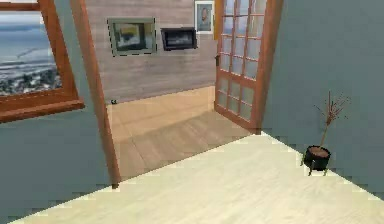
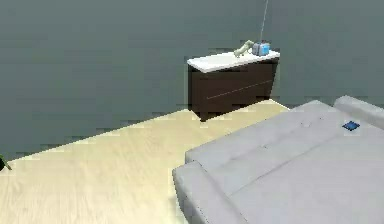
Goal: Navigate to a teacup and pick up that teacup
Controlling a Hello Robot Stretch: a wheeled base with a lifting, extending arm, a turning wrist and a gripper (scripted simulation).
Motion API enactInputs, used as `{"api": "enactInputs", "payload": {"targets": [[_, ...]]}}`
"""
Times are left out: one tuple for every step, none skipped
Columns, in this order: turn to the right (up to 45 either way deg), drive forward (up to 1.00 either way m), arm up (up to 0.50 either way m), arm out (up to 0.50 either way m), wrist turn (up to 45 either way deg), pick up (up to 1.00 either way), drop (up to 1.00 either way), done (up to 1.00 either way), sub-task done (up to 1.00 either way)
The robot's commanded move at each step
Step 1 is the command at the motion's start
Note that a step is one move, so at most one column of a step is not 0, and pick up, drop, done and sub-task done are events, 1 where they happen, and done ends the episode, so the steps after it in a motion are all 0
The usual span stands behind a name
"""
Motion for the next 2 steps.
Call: {"api": "enactInputs", "payload": {"targets": [[-30.0,0.0,0.0,0.0,0.0,0.0,0.0,0.0,0.0],[0.0,0.15,0.0,0.0,0.0,0.0,0.0,0.0,0.0]]}}
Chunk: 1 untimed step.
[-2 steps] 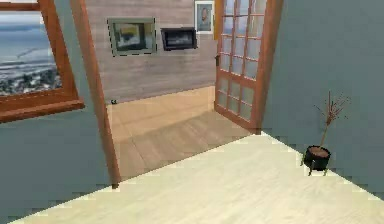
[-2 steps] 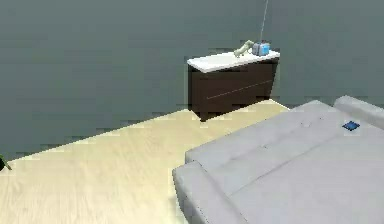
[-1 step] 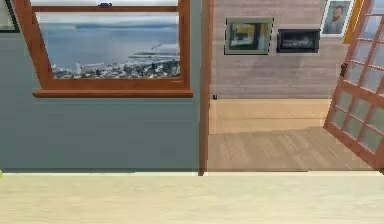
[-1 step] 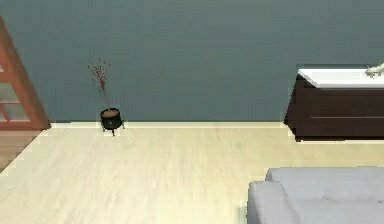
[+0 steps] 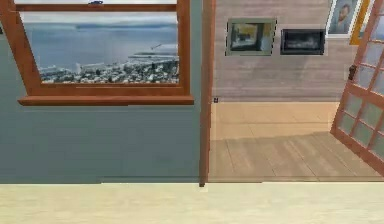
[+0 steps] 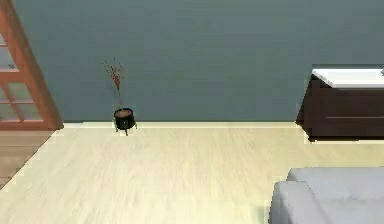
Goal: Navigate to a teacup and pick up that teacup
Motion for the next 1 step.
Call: {"api": "enactInputs", "payload": {"targets": [[36.0,0.0,0.0,0.0,0.0,0.0,0.0,0.0,0.0]]}}
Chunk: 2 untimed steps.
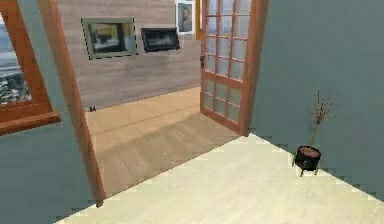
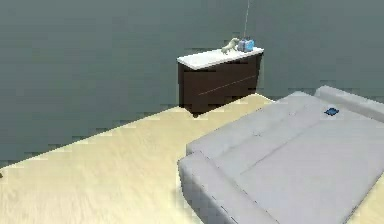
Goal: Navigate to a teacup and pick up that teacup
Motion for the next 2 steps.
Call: {"api": "enactInputs", "payload": {"targets": [[0.0,1.0,0.0,0.0,0.0,0.0,0.0,0.0,0.0],[3.0,0.0,0.0,0.0,0.0,0.0,0.0,0.0,0.0]]}}
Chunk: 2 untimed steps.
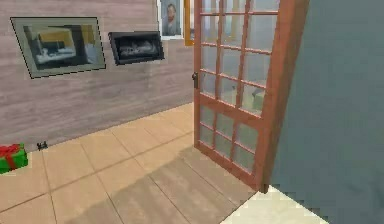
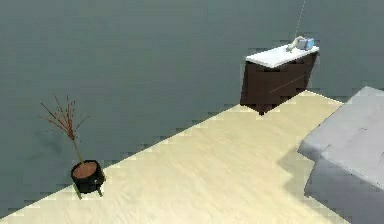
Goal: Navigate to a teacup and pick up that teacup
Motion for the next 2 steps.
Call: {"api": "enactInputs", "payload": {"targets": [[0.0,0.7,0.0,0.0,0.0,0.0,0.0,0.0,0.0],[-15.0,0.0,0.0,0.0,0.0,0.0,0.0,0.0,0.0]]}}
